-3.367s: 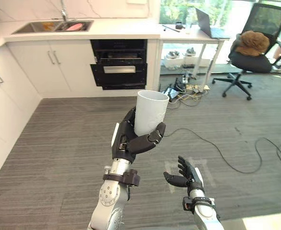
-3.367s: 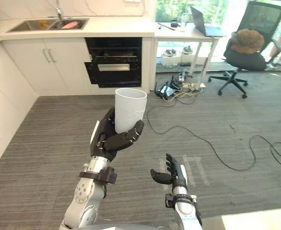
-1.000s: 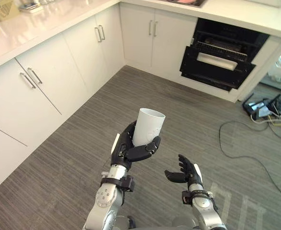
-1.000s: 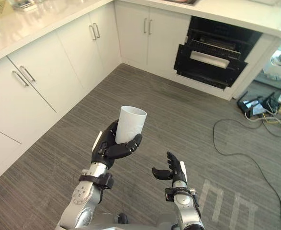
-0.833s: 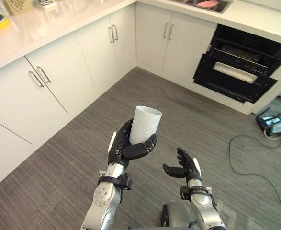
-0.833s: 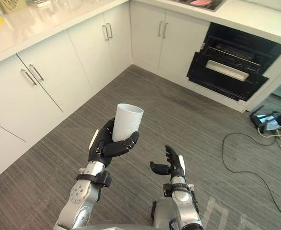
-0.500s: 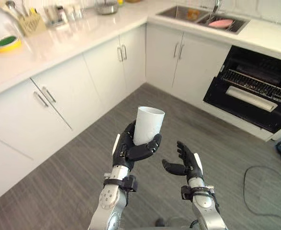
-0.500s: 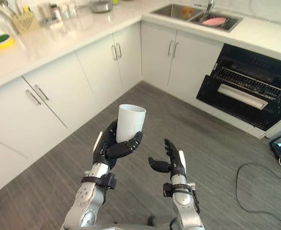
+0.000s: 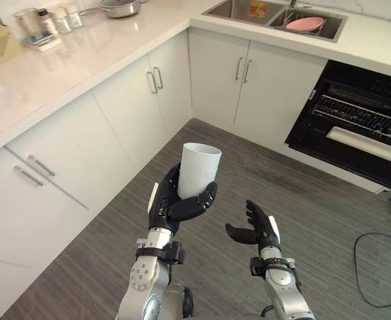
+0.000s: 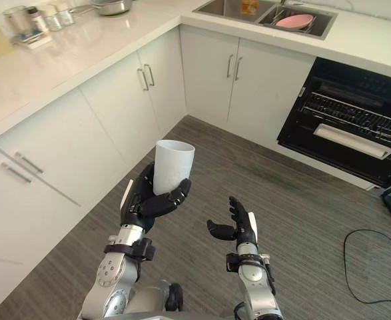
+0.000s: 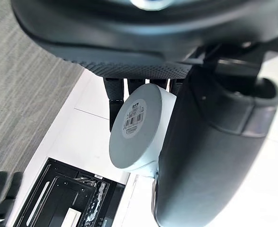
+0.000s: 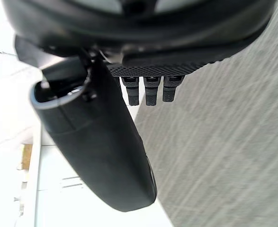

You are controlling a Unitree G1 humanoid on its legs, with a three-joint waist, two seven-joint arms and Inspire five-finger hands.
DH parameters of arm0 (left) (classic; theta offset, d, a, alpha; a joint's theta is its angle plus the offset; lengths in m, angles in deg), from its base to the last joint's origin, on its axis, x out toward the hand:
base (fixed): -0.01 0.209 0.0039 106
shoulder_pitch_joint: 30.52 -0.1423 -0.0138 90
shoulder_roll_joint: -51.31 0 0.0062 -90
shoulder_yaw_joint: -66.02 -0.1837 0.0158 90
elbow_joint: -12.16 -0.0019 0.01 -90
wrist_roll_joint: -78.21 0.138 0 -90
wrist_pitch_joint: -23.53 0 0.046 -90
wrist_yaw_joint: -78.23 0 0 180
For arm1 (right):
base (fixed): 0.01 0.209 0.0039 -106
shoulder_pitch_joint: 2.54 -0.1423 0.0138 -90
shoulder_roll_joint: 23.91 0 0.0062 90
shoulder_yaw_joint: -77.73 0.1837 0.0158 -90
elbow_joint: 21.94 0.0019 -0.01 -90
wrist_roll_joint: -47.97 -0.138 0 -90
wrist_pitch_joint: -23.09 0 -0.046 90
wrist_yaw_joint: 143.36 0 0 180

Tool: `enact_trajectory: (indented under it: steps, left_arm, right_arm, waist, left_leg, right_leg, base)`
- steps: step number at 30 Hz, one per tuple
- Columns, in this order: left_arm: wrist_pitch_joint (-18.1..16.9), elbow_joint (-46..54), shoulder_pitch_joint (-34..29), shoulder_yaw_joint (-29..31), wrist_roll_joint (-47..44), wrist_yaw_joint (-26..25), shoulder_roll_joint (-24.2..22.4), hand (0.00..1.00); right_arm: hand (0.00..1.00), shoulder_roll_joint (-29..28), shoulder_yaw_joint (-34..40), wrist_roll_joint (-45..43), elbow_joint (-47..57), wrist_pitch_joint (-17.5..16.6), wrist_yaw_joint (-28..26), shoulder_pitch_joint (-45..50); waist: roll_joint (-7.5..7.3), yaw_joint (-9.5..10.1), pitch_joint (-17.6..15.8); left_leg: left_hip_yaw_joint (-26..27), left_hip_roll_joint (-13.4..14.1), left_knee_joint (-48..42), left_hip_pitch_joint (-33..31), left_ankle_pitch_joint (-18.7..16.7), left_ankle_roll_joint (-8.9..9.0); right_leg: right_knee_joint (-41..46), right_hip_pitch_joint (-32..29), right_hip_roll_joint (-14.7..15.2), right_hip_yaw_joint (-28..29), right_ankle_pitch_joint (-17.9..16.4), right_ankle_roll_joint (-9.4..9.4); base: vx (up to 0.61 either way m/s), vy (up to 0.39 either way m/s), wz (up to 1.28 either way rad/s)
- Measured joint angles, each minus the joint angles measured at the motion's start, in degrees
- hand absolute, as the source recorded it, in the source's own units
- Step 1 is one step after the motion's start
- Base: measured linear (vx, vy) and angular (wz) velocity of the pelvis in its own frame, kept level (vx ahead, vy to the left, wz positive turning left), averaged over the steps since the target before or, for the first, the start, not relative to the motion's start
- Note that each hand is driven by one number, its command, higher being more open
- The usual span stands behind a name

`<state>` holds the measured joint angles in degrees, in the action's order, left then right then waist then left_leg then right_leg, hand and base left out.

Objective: Walk over to the sink, pick up the cup, carry it to the dishwasher, place the cup inside the dishwasher, then close the dishwasher door

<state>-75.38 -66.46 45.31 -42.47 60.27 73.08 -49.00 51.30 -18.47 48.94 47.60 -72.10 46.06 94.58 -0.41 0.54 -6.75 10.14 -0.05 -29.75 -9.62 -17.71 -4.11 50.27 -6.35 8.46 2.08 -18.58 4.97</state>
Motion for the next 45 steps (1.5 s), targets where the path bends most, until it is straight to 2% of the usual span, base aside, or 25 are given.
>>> enact_trajectory:
  steps: [4,6,7,8,9,11,13,14,15,18,20,22,23,24,26,28,31,32,35,38,40,41,42,43,45]
  left_arm:
    - [-0.12,-0.18,-0.29,-0.15,-0.01,0.01,-0.07,0.30]
    - [-0.13,-0.28,-0.28,-0.21,-0.02,0.01,-0.03,0.30]
    - [-0.13,-0.42,-0.23,-0.24,-0.02,0.01,-0.03,0.30]
    - [-0.14,-0.63,-0.21,-0.31,-0.01,0.00,-0.03,0.30]
    - [-0.15,-1.73,-0.12,-0.58,0.00,0.04,-0.35,0.30]
    - [0.09,-3.49,-0.29,-0.76,-0.01,-0.02,-1.63,0.30]
    - [0.42,-3.51,-0.36,-0.30,-0.01,-0.02,-2.68,0.30]
    - [0.42,-3.39,-0.54,-0.03,-0.01,0.01,-3.11,0.30]
    - [0.37,-1.93,-1.49,-0.04,-0.01,0.09,-3.53,0.30]
    - [-0.08,-0.14,-2.50,0.16,-0.03,0.23,-4.20,0.30]
    - [-0.09,-0.34,-2.55,0.69,-0.04,0.22,-4.40,0.30]
    - [-0.06,-0.46,-3.10,1.19,-0.06,0.20,-4.40,0.30]
    - [-0.06,-0.46,-3.21,1.29,-0.06,0.15,-4.38,0.30]
    - [-0.07,-0.58,-3.36,1.70,-0.05,0.13,-4.15,0.30]
    - [-0.07,-0.67,-2.79,2.80,-0.04,-0.62,-3.65,0.30]
    - [-0.06,-0.67,-2.02,2.92,0.00,-1.47,-3.36,0.30]
    - [-0.04,-0.67,-2.06,1.75,0.37,-2.12,-1.92,0.30]
    - [-0.04,-0.68,-2.17,1.46,1.52,-2.22,-1.04,0.30]
    - [-0.31,0.05,-2.21,1.07,2.25,-2.39,-0.99,0.30]
    - [-0.55,-0.13,-2.24,1.14,2.25,-2.63,-0.62,0.30]
    - [-0.55,-0.96,-2.15,1.11,2.24,-3.03,-0.33,0.30]
    - [-0.55,-1.29,-2.17,1.41,2.25,-3.30,-0.21,0.30]
    - [-0.54,-3.55,-1.76,1.20,2.28,-3.41,-1.24,0.30]
    - [-0.44,-4.94,-1.79,1.23,2.29,-3.47,-2.48,0.30]
    - [-0.10,-5.21,-1.74,2.40,2.29,-3.62,-3.81,0.30]
  right_arm:
    - [0.90,-1.11,-1.98,0.93,1.72,-0.02,-0.84,-0.17]
    - [0.90,-1.39,-1.99,0.93,2.64,-0.03,-1.14,-0.22]
    - [0.90,-1.19,-1.98,0.91,2.64,-0.03,-1.15,-0.23]
    - [0.90,-0.70,-1.92,0.92,2.63,-0.03,-1.10,-0.21]
    - [0.90,-0.13,-1.90,0.89,2.40,0.00,-0.73,0.21]
    - [0.90,1.15,-1.87,0.87,2.12,0.49,-0.55,0.28]
    - [0.90,1.42,-1.72,0.73,3.70,0.50,0.01,1.00]
    - [0.90,1.50,-1.80,0.69,5.41,0.50,0.41,1.92]
    - [0.90,1.14,-1.97,0.38,8.69,0.44,1.21,3.20]
    - [0.90,0.78,-1.57,0.24,11.23,-1.24,2.04,2.80]
    - [0.90,0.80,-1.35,0.23,10.71,-1.35,2.00,1.87]
    - [0.90,0.96,-0.72,0.22,8.39,-1.34,1.97,1.58]
    - [0.90,1.12,-0.61,0.20,7.28,-1.33,1.98,1.33]
    - [0.90,1.12,-0.43,0.17,4.78,-1.19,1.99,0.93]
    - [0.90,0.48,-0.89,-0.41,2.79,-0.39,1.93,0.49]
    - [0.90,-0.07,-1.02,-0.92,2.84,-0.37,1.77,0.00]
    - [0.90,-1.32,-0.96,-0.95,3.21,-0.37,1.63,-0.62]
    - [0.90,-1.97,-1.00,-0.97,3.32,-0.37,1.50,-0.78]
    - [0.90,-2.87,-1.60,-0.97,6.04,-0.45,1.48,-1.22]
    - [0.90,-3.03,-2.84,-0.97,7.49,-0.73,1.34,-3.19]
    - [0.90,-2.79,-3.04,-1.18,7.48,-0.74,1.33,-4.13]
    - [0.90,-2.59,-2.98,-1.36,7.52,-0.78,1.45,-4.35]
    - [0.90,-1.70,-2.66,-1.40,7.31,-0.76,1.92,-4.17]
    - [0.90,-0.78,-1.93,-1.41,7.65,-0.72,2.10,-3.87]
    - [0.90,-0.65,-0.69,-1.56,8.57,-0.70,2.40,-3.30]
  waist:
    - [-0.45,-0.02,0.63]
    - [-0.53,-0.27,0.73]
    - [-0.65,-0.50,0.81]
    - [-0.90,-0.91,1.05]
    - [-0.44,-1.92,1.40]
    - [1.79,-1.92,2.59]
    - [2.42,-2.07,2.26]
    - [2.50,-1.56,2.21]
    - [2.65,-1.03,2.28]
    - [2.67,1.18,2.52]
    - [2.85,1.67,2.64]
    - [2.49,1.78,2.35]
    - [2.68,1.80,2.41]
    - [2.84,1.98,2.64]
    - [0.87,1.32,3.08]
    - [0.74,1.84,3.13]
    - [-0.05,1.68,2.67]
    - [-0.56,1.34,2.32]
    - [-0.72,0.91,2.43]
    - [-1.08,0.07,2.68]
    - [-1.27,-0.53,2.79]
    - [-2.10,-1.11,3.26]
    - [0.09,-2.14,3.43]
    - [2.14,-2.12,3.84]
    - [3.18,-2.25,3.30]
  left_leg:
    - [0.18,1.34,3.47,6.10,-2.52,0.57]
    - [-0.11,2.09,5.98,9.51,-3.67,1.75]
    - [-0.28,2.12,6.87,10.44,-3.86,2.12]
    - [-0.75,1.97,7.79,12.16,-4.48,3.24]
    - [-2.59,2.31,7.94,13.82,-5.27,4.60]
    - [-3.22,5.19,5.27,13.96,-5.00,6.03]
    - [-3.35,7.54,-7.79,10.30,-1.23,8.82]
    - [-3.24,9.09,-16.40,7.19,2.19,8.76]
    - [-2.22,11.60,-25.31,3.69,1.57,8.27]
    - [-2.40,12.45,-24.91,-2.78,-1.27,7.52]
    - [-4.82,10.84,-18.54,-6.65,-2.44,7.49]
    - [-10.17,6.30,-6.70,-9.20,-1.15,8.63]
    - [-11.99,5.14,-2.56,-9.19,0.40,8.87]
    - [-11.68,3.68,-0.03,-7.54,7.12,7.50]
    - [-9.02,1.72,-1.61,-7.32,4.97,5.07]
    - [-6.53,1.61,-4.49,-7.87,1.82,2.99]
    - [-2.49,0.75,-1.61,-2.55,-0.34,0.99]
    - [-1.33,0.65,0.21,1.02,-0.80,0.26]
    - [1.42,2.83,3.47,6.95,-2.66,0.91]
    - [4.96,5.32,4.60,10.28,-4.93,3.07]
    - [6.80,6.42,5.99,12.84,-5.65,4.55]
    - [6.91,6.30,6.16,13.81,-6.21,5.53]
    - [5.45,7.68,6.34,15.37,-7.15,6.97]
    - [3.87,9.32,5.59,15.64,-6.90,6.79]
    - [1.69,11.36,-0.36,14.55,-4.92,6.89]
  right_leg:
    - [0.15,-9.94,-1.45,-6.02,-1.24,-2.10]
    - [-8.83,-14.16,-3.54,-9.32,-0.89,-2.26]
    - [-12.26,-14.60,-4.08,-9.58,-0.32,-2.42]
    - [-18.85,-14.87,-5.29,-9.67,4.17,-4.06]
    - [-19.56,-13.39,-6.01,-10.06,9.19,-6.03]
    - [-21.61,-10.52,-8.13,-11.67,8.34,-7.23]
    - [-25.94,-4.91,-9.91,-12.15,7.96,-7.85]
    - [-28.26,-1.55,-10.46,-11.76,7.80,-8.11]
    - [-32.21,3.85,-11.18,-11.03,7.73,-8.24]
    - [-36.93,8.98,-11.21,-7.58,7.63,-8.28]
    - [-38.30,10.73,-10.21,-5.82,6.77,-7.04]
    - [-37.23,12.27,-7.28,-3.84,3.58,-4.56]
    - [-36.19,12.27,-6.57,-3.04,2.18,-3.76]
    - [-33.71,12.41,-5.22,-1.01,-0.32,-2.17]
    - [-33.19,12.31,-2.40,2.22,-1.28,-1.75]
    - [-32.34,11.68,-1.34,4.18,-1.40,-1.00]
    - [-13.57,3.46,0.43,4.92,0.55,3.19]
    - [-5.59,0.69,1.14,3.90,1.21,3.36]
    - [0.61,-6.35,1.31,-2.88,-1.21,-0.87]
    - [-5.70,-12.47,0.88,-11.25,-1.76,-2.42]
    - [-14.86,-13.93,-0.70,-15.39,0.64,-4.11]
    - [-19.43,-13.63,-1.87,-15.91,6.78,-6.18]
    - [-20.31,-11.82,-3.67,-16.30,10.01,-7.41]
    - [-21.84,-10.62,-6.01,-16.37,9.41,-8.20]
    - [-24.13,-7.96,-8.55,-16.25,8.81,-9.13]
  base:
    - [0.36,0.082,-0.08]
    - [0.40,-0.004,0.01]
    - [0.41,-0.027,0.15]
    - [0.49,-0.049,0.45]
    - [0.51,-0.048,0.41]
    - [0.53,-0.067,0.17]
    - [0.50,-0.100,0.04]
    - [0.46,-0.066,-0.13]
    - [0.44,-0.044,-0.20]
    - [0.38,0.054,-0.49]
    - [0.28,0.190,-0.45]
    - [0.27,0.281,-0.35]
    - [0.28,0.325,-0.55]
    - [0.25,0.281,-0.51]
    - [0.39,0.373,-0.45]
    - [0.43,0.364,-0.52]
    - [0.30,0.207,-0.58]
    - [0.26,0.127,-0.54]
    - [0.23,0.052,-0.57]
    - [0.24,-0.062,-0.70]
    - [0.33,-0.114,-0.53]
    - [0.42,-0.116,-0.11]
    - [0.52,-0.113,-0.23]
    - [0.45,-0.088,-0.24]
    - [0.42,-0.120,-0.35]
